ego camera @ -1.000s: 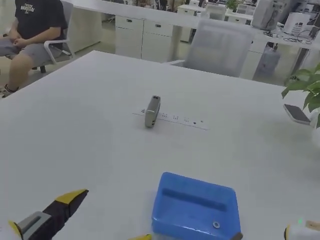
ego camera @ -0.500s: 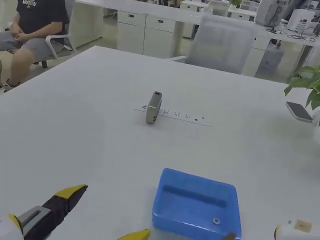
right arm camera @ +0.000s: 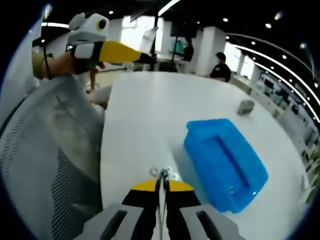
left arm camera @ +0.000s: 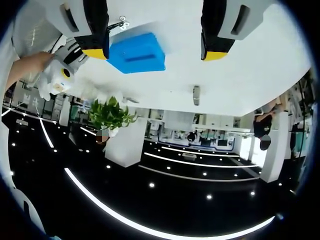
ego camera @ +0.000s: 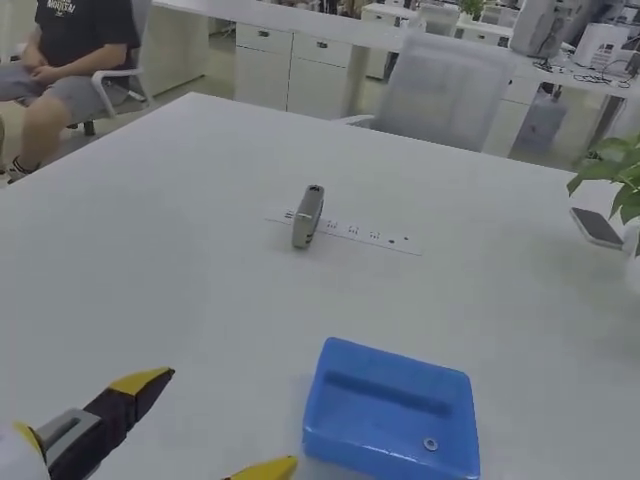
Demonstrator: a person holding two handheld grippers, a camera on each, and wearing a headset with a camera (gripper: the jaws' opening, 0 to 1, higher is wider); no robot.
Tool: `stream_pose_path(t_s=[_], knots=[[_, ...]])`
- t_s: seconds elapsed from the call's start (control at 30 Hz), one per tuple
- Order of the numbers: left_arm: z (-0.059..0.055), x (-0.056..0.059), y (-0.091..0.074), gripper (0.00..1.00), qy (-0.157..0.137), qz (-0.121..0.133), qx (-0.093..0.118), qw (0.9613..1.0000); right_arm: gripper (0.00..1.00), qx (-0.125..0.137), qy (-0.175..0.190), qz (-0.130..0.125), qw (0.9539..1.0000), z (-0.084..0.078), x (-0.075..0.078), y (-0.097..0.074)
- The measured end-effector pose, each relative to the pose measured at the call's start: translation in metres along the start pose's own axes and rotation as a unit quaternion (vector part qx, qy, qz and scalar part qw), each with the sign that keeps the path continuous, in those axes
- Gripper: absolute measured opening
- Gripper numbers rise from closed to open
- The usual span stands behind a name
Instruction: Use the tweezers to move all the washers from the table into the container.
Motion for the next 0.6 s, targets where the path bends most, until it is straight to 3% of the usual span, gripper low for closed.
stream_pose_path(t_s=[0.17, 0.37, 0.6], knots=[[-0.001, 0.000, 0.000, 0.75, 0.000, -0.003, 0.000, 1.0000, 0.01, -0.021, -0.030, 0.012, 0.9993, 0.009, 0.008, -0.007], [0.000, 0.000, -0.001, 0.74, 0.001, -0.001, 0.002, 1.0000, 0.01, -0.024, -0.079, 0.020, 0.9964, 0.029, 0.022, -0.022], [0.000, -0.003, -0.003, 0.73, -0.004, 0.003, 0.009, 1.0000, 0.01, -0.025, -0.136, 0.002, 0.9904, 0.056, 0.048, -0.039]])
Point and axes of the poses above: the centre of the closed fingertips' face, and the gripper's own axes: y roughly forward along the fingers, x roughly to its right, z roughly out of its top, the point moved 9 cm from there along -y, roughly backward along the fingers, and after that the axes turned 7 degrees about -z, right-handed, at the moved point
